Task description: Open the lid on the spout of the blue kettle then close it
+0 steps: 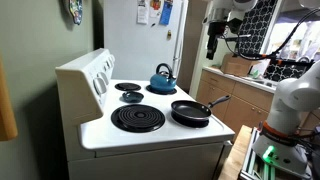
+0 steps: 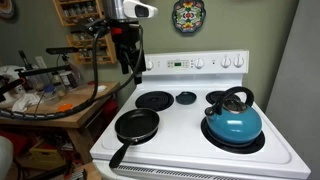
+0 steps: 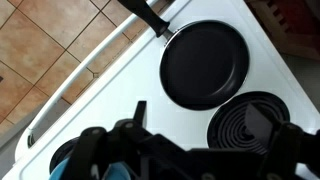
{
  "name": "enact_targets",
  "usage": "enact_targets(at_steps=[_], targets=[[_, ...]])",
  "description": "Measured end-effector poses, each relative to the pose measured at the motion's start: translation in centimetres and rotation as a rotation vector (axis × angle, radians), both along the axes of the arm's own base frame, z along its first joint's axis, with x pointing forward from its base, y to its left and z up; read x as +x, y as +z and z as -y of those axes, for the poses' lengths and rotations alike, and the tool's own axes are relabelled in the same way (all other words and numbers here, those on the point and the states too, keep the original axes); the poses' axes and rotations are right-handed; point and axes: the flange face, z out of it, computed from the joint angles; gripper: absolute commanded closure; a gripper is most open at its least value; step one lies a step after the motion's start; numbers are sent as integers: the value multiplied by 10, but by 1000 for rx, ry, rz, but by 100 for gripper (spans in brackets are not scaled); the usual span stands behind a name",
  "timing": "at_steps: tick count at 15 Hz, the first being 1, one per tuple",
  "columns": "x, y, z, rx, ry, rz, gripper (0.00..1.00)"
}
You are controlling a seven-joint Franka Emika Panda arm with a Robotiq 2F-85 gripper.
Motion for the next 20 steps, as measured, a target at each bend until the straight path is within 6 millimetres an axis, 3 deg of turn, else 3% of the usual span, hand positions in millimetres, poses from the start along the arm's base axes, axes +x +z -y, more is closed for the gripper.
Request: enact_targets(at_steps=[4, 9, 13, 20], targets=[[1, -1, 2, 0, -19, -3, 0], [26, -28, 50, -5, -270, -22, 0], [54, -58, 78, -24, -405, 75, 0], [99, -99, 83, -20, -496, 153, 0]])
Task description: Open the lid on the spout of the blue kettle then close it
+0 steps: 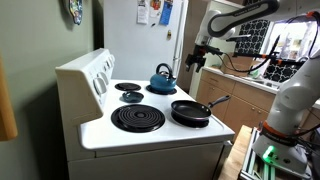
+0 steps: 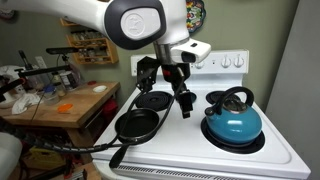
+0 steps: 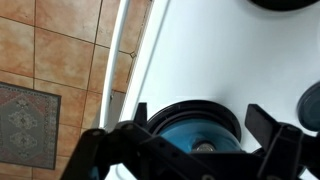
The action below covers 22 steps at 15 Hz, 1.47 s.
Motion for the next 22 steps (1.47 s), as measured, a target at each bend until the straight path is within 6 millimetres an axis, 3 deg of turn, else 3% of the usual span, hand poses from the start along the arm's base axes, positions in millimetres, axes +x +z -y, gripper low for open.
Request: enact_targets(at_steps=[8, 22], targets=[[7, -1, 0, 0, -3, 20, 0], [74, -44, 1, -93, 49, 68, 0]])
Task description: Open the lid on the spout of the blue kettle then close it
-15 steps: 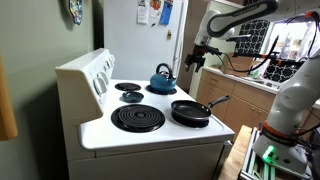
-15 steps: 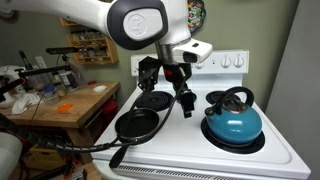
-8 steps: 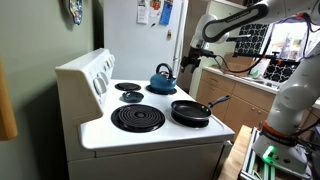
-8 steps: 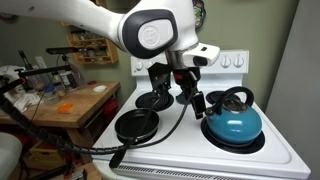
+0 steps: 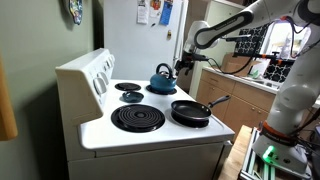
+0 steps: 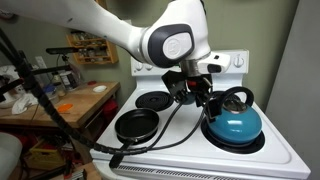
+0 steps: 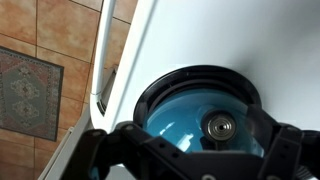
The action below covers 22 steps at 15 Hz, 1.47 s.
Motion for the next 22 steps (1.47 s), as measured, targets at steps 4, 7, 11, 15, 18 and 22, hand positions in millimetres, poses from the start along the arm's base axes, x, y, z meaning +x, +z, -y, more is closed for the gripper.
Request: enact_targets(at_steps=[4, 7, 11, 15, 18, 22], targets=[[16, -11, -7, 10, -6, 16, 7], [23, -15, -13, 18, -10, 28, 12], [28, -17, -18, 25, -21, 32, 20], [29, -15, -21, 30, -30, 38, 32], [29, -14, -22, 32, -36, 39, 40], [30, -15, -21, 34, -46, 37, 45]])
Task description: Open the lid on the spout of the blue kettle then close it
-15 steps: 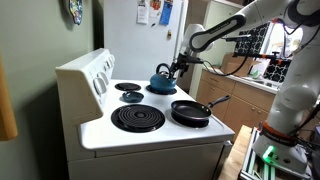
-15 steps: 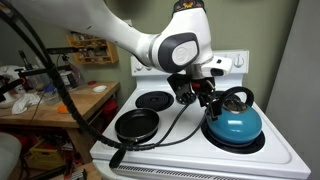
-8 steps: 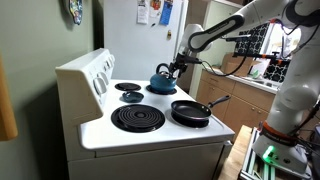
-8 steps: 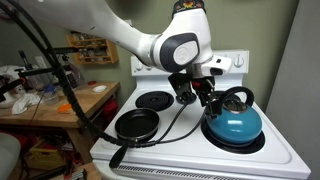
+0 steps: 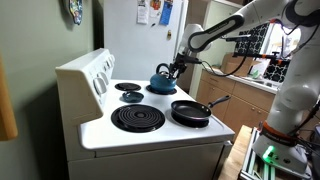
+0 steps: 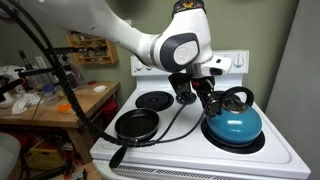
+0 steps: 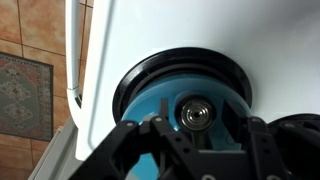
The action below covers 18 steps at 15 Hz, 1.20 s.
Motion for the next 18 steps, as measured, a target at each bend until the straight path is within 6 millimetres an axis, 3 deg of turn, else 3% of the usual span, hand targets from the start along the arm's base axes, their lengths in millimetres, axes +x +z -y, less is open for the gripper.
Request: enact_targets(at_steps=[7, 18], targets=[[0, -1, 2, 3, -15, -2, 61], [0, -1, 2, 6, -28, -2, 63]])
